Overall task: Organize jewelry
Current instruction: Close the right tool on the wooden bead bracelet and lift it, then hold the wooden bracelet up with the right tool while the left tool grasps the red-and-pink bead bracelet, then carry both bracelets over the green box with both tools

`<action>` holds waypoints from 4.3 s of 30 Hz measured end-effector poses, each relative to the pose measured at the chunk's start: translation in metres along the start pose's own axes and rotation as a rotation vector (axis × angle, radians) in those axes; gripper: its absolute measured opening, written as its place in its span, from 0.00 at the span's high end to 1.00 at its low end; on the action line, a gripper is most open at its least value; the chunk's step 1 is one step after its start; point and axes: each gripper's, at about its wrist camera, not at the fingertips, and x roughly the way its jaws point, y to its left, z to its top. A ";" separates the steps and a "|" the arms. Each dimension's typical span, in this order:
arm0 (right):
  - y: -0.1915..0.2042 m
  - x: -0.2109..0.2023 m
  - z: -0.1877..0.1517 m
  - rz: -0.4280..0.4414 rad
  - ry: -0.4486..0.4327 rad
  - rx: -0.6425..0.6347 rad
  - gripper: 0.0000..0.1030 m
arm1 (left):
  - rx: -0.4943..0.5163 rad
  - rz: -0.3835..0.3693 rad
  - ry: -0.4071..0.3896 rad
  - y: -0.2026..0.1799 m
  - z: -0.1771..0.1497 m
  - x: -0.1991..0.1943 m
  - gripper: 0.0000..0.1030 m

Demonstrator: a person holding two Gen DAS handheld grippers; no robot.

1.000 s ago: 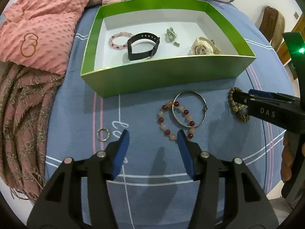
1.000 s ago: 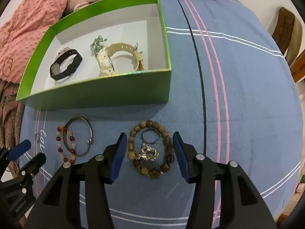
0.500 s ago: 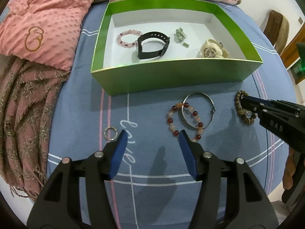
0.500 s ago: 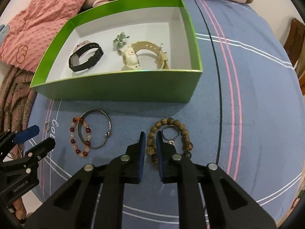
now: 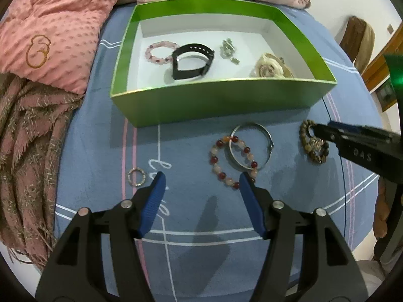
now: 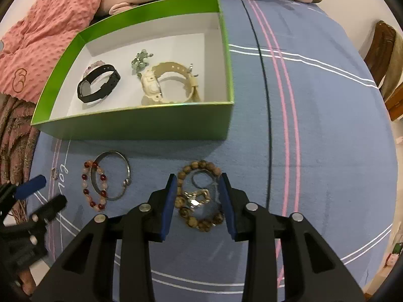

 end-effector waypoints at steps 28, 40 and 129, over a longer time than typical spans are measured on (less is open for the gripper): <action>-0.008 0.013 -0.023 -0.037 0.055 -0.009 0.68 | -0.043 -0.086 0.032 0.014 0.000 0.006 0.40; 0.009 0.002 -0.031 0.058 0.049 -0.060 0.90 | -0.088 -0.090 0.036 0.044 0.002 0.007 0.40; 0.067 -0.119 0.041 0.086 -0.272 -0.205 0.90 | 0.063 0.004 -0.300 0.009 0.053 -0.112 0.92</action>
